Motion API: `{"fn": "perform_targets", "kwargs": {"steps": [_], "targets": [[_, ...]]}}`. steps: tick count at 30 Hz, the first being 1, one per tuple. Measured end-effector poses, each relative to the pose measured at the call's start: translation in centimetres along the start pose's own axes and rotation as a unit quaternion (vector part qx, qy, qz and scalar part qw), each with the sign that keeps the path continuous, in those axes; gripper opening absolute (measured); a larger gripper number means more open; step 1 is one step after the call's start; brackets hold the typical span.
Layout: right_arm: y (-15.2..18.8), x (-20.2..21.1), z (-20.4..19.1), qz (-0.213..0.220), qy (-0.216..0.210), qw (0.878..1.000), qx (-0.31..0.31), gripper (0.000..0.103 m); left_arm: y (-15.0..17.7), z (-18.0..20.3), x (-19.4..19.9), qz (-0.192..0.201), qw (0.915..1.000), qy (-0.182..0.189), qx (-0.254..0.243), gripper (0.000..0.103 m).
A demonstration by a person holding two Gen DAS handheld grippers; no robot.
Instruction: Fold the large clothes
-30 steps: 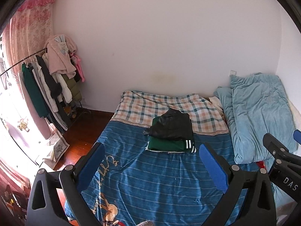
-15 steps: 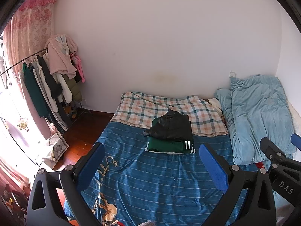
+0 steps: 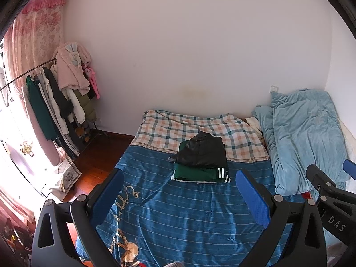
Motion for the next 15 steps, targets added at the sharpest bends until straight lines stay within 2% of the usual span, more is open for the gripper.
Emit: {"fn": "perform_targets", "kwargs": {"steps": [15], "targets": [[-0.20,0.04,-0.46,0.001,-0.002,1.000,-0.005,0.100,-0.07,0.18,-0.03,0.002,1.0000,-0.003,-0.001,0.103]]}}
Point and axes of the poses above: each gripper's, at about its wrist camera, not at the fingertips, and x roughly against the way its jaws point, z to its right, y to its underside, the point moved 3 cm from there along -x, roughly the way its jaws point, and after that the axes turned 14 degrees about x, right-handed, at the moved point
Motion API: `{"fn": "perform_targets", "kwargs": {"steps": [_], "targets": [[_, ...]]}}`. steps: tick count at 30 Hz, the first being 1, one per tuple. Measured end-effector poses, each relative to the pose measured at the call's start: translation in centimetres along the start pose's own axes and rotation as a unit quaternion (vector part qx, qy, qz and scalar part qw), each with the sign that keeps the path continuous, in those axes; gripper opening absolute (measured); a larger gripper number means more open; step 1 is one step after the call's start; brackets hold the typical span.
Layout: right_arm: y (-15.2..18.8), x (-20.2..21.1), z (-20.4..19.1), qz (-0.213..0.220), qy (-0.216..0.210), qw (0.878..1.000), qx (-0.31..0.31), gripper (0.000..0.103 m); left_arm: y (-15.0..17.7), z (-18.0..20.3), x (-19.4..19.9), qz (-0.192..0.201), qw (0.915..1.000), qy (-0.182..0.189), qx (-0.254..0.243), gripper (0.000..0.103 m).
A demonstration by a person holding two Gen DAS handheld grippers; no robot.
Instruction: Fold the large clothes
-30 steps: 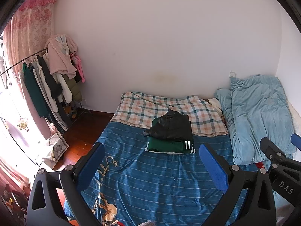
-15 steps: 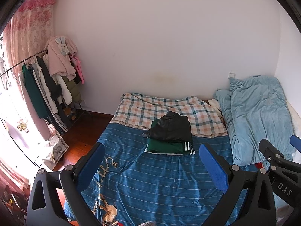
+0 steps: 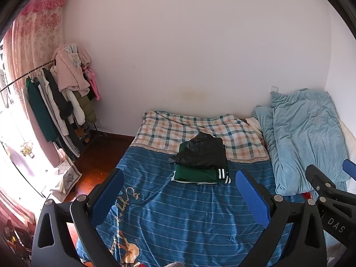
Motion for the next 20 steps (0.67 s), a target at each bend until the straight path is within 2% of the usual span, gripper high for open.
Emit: {"fn": "perform_targets", "kwargs": {"steps": [20], "targets": [[-0.12,-0.08,-0.19,0.000,0.000,1.000,0.000,0.100,-0.26,0.33,-0.09,0.003,1.0000,-0.002,0.000,0.103]]}}
Point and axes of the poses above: each gripper's, at about its wrist camera, not at the fingertips, and x roughly against the way its jaws point, z to its right, y to its underside, the point moved 3 cm from there along -x, roughly the way its jaws point, and after that the axes turned 14 degrees about x, right-handed, at the moved point
